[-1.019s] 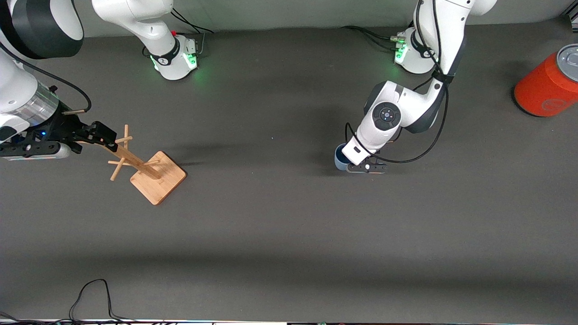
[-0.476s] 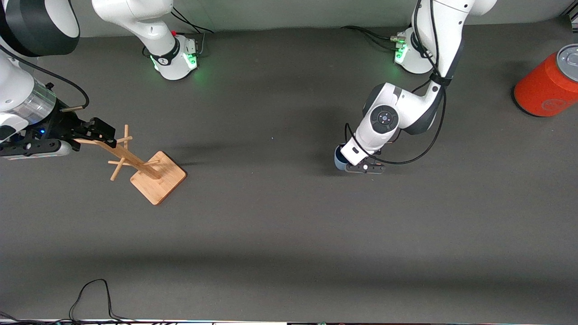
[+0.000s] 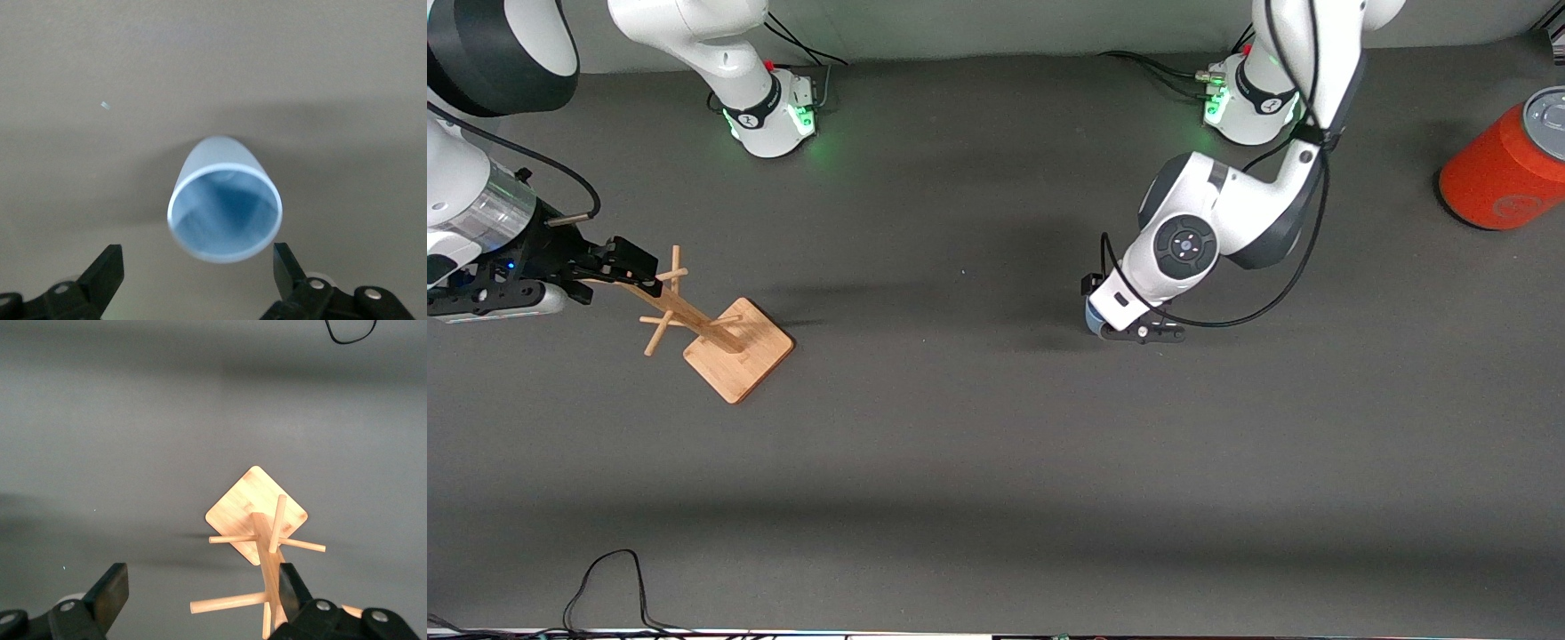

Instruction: Rotate and upright cup with both arms

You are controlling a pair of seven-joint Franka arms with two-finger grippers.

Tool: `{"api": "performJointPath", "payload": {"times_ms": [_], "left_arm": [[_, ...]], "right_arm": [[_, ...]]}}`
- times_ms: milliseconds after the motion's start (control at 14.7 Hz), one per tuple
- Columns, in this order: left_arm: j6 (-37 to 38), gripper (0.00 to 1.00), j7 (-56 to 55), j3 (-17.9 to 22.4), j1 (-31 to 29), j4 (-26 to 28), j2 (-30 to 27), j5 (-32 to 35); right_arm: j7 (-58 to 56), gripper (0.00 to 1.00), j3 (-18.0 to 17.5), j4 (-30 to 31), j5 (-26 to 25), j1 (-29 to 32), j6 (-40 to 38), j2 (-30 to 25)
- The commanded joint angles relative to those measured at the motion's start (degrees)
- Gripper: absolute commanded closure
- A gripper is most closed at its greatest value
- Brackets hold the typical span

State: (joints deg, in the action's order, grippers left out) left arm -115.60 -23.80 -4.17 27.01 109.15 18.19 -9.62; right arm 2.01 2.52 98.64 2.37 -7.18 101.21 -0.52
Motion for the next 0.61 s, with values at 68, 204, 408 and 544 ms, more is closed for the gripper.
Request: {"api": "performJointPath", "payload": {"times_ms": [68,204,408,544], "left_arm": [[11.69,0.0,1.57,0.56,-2.92,-3.32,-7.2,-1.45],[15.22,0.0,1.57,1.09,-7.56,-5.78,-9.04,-1.36],[16.2,0.0,2.26,1.53,-12.93,-6.23,-13.26,1.43],[16.2,0.0,6.03,1.79,-17.41,-6.41,-15.72,4.08]], "right_arm": [[-1.39,0.0,0.38,-2.31,1.23,0.32,-1.1,1.48],[-0.86,0.0,0.38,-2.4,0.97,0.06,-1.1,1.48],[-1.12,0.0,0.29,-3.63,0.71,0.06,-1.1,1.48],[-1.04,0.0,0.29,-3.98,0.62,0.06,-1.1,1.57]]}}
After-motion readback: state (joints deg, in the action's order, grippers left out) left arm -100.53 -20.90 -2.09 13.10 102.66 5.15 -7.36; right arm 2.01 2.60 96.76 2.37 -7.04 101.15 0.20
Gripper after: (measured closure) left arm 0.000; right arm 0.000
